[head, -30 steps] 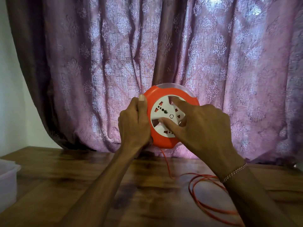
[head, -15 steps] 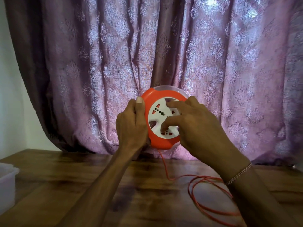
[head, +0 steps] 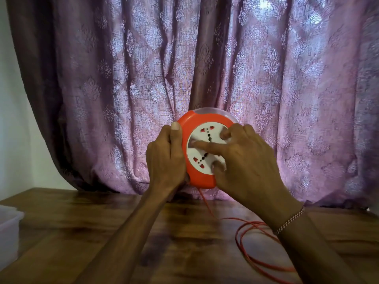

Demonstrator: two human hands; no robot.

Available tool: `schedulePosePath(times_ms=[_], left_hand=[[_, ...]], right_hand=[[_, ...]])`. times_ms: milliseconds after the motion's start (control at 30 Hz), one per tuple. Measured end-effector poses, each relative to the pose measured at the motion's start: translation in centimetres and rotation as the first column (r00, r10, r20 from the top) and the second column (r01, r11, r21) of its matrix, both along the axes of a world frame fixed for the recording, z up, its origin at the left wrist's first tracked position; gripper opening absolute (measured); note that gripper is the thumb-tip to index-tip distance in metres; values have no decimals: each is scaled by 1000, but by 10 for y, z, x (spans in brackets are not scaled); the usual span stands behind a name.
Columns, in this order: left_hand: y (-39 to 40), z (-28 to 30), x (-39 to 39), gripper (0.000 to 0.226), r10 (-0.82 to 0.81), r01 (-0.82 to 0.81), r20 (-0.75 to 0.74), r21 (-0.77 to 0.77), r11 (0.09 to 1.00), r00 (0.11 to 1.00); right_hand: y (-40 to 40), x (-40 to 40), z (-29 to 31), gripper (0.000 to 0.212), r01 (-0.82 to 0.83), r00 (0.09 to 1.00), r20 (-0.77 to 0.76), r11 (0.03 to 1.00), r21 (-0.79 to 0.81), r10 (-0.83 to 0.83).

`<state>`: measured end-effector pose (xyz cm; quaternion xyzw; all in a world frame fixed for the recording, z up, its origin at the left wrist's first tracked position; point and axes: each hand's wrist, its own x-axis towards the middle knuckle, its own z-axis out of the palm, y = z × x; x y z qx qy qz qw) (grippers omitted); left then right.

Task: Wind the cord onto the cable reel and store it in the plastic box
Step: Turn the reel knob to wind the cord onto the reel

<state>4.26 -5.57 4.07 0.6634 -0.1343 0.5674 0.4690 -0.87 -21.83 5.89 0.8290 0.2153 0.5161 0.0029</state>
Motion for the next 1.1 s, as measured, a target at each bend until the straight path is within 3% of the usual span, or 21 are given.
schedulePosePath(times_ms=[133,233,367,500,600,700,867,1100], left_hand=[[-3,0,-1,49,48,-48,-2,18,999,999],[-4,-2,-1,49,33,-34,4,30,999,999],[-4,-1,0,53,24,-24,-1,26,999,1000],[-1,-1,1,53,6,-6,2,9,1000,1000],[1,0,1,51,-15,15,1,-19,1000,1000],[2,1,2,51,-42,42,9,-34,999,999],[0,0,2,51,-60,61,9,-30,998,998],[-3,0,-2,50,-54,54,-6,-8,999,999]], right_hand=[[6,2,-4,63,31,999,27,949,314,-41],[8,5,-3,72,16,1000,8,916,400,-20],[5,-1,1,64,31,997,55,940,341,-53],[-3,-7,8,24,-110,994,16,975,192,109],[-13,-6,11,46,-120,985,-125,992,-28,115],[-12,-7,12,56,-108,980,-178,989,-98,89],[-7,-3,7,55,-55,986,-160,994,-100,38],[-1,-2,-1,54,-116,990,-66,985,124,125]])
